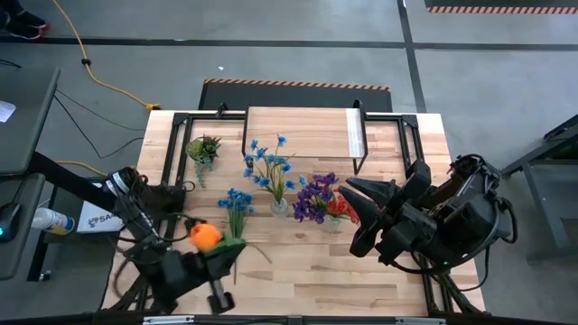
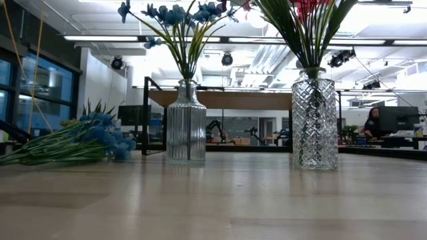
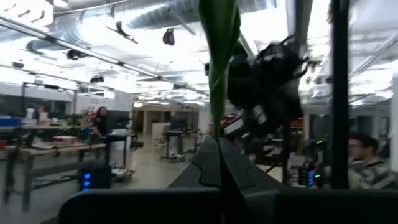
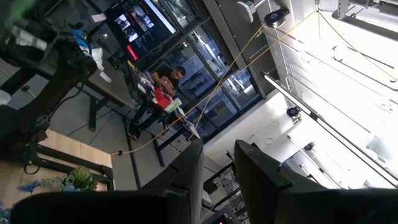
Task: Pick and place flowers into a vace then onto a shelf
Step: Put the orange flower into the left transparent flower vase
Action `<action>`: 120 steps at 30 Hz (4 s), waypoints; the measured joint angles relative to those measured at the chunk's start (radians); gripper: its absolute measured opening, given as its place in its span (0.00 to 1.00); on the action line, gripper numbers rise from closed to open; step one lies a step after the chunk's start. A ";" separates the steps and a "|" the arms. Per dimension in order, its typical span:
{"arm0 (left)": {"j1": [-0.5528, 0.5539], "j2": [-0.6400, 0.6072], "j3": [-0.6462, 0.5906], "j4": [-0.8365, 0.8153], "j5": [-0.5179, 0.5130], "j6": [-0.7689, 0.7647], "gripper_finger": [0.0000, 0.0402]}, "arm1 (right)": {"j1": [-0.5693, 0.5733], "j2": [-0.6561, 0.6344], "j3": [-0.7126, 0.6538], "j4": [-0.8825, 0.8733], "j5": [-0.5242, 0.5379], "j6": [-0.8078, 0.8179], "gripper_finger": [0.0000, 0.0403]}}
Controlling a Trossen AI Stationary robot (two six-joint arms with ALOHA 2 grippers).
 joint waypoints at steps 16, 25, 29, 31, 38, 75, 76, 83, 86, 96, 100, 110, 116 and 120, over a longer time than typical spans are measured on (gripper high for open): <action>0.130 0.000 -0.225 0.004 0.002 -0.108 0.05 | 0.000 0.000 0.000 0.000 0.001 0.000 0.21; 0.176 -0.025 -0.395 0.005 -0.094 -0.244 0.05 | 0.000 0.000 0.000 0.000 0.001 0.004 0.21; 0.191 -0.024 -0.419 0.005 -0.158 -0.236 0.05 | 0.000 0.000 0.000 0.000 0.001 0.004 0.21; 0.194 -0.024 -0.432 0.005 -0.151 -0.248 0.05 | 0.000 0.000 0.000 0.000 0.001 0.004 0.21; 0.250 -0.024 -0.486 0.006 -0.129 -0.310 0.05 | -0.003 0.000 0.000 0.000 0.001 0.004 0.21; 0.398 -0.023 -0.610 -0.004 0.002 -0.215 0.05 | -0.122 0.000 0.000 -0.142 -0.032 0.132 0.21; 0.405 -0.023 -0.610 -0.008 0.005 -0.215 0.05 | -0.122 0.001 0.000 -0.143 -0.032 0.132 0.21; 0.430 -0.019 -0.651 -0.008 0.031 -0.256 0.05 | -0.122 0.001 0.000 -0.160 -0.032 0.132 0.21; 0.435 -0.018 -0.664 -0.009 0.032 -0.271 0.05 | -0.122 0.001 0.000 -0.167 -0.031 0.132 0.21; 0.445 -0.017 -0.665 -0.020 0.056 -0.300 0.05 | -0.125 0.001 0.000 -0.170 -0.037 0.132 0.21; 0.445 -0.017 -0.665 -0.054 0.055 -0.352 0.05 | -0.130 0.001 0.000 -0.170 -0.037 0.132 0.21; 0.445 -0.017 -0.665 -0.101 0.054 -0.435 0.05 | -0.133 0.001 0.000 -0.170 -0.038 0.134 0.21; 0.445 -0.017 -0.665 -0.117 0.008 -0.491 0.11 | -0.133 0.001 0.000 -0.170 -0.038 0.135 0.21; 0.444 -0.017 -0.665 -0.117 -0.021 -0.495 0.18 | -0.133 0.001 0.000 -0.170 -0.038 0.135 0.21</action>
